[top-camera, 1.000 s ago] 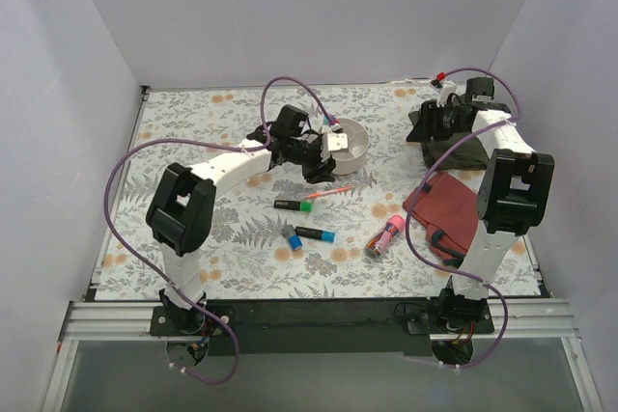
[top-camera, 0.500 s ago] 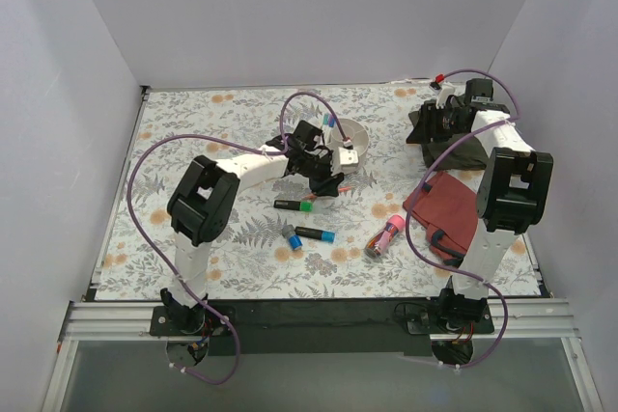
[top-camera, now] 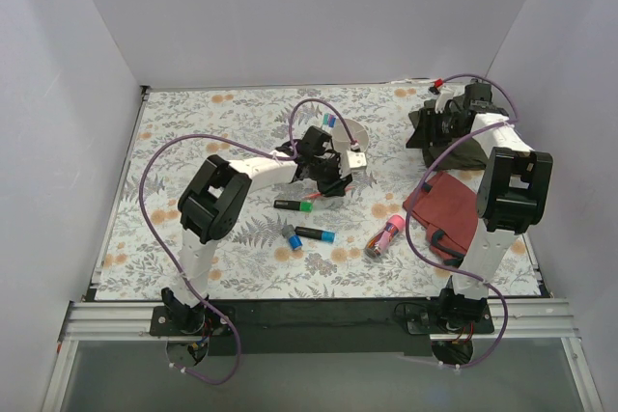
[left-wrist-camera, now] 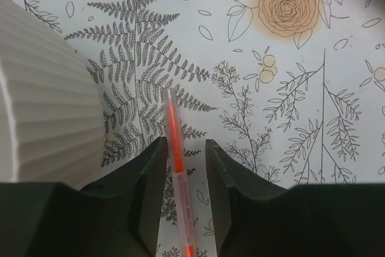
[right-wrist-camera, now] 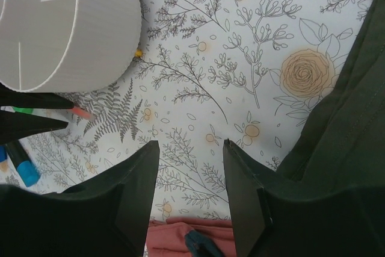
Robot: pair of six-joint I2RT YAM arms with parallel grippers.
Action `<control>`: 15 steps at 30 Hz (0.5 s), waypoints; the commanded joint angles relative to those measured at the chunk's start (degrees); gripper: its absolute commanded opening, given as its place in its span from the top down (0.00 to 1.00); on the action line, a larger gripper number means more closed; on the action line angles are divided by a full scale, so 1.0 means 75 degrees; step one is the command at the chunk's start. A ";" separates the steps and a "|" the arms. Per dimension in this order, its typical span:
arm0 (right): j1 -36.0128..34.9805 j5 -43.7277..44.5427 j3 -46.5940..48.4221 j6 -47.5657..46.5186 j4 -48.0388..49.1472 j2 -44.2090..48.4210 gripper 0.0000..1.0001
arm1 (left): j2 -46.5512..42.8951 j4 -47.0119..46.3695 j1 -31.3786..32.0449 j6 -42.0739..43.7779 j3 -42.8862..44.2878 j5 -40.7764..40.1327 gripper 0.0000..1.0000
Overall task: Sort the stationery into containers
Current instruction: Pick up the pen from the center of the board.
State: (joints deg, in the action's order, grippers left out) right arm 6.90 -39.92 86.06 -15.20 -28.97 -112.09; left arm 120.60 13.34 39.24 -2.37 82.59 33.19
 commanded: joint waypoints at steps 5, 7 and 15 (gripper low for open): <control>0.0077 -0.0220 -0.0225 -0.0083 0.0031 0.0227 0.45 | 0.0174 -0.0291 0.0146 -0.0141 0.0203 -0.0698 0.70; 0.0077 -0.0232 -0.0225 -0.0071 0.0019 0.0215 0.45 | 0.0268 -0.0302 0.0158 -0.0153 0.0262 -0.0745 0.72; 0.0077 -0.0243 -0.0155 -0.0036 0.0031 0.0215 0.46 | 0.0082 -0.0022 0.0170 -0.0071 0.0180 -0.0583 0.90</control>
State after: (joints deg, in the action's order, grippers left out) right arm 7.16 -40.34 84.47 -15.20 -28.97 -112.09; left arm 122.45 11.07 40.32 -3.88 83.37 28.64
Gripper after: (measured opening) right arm 0.545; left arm 0.135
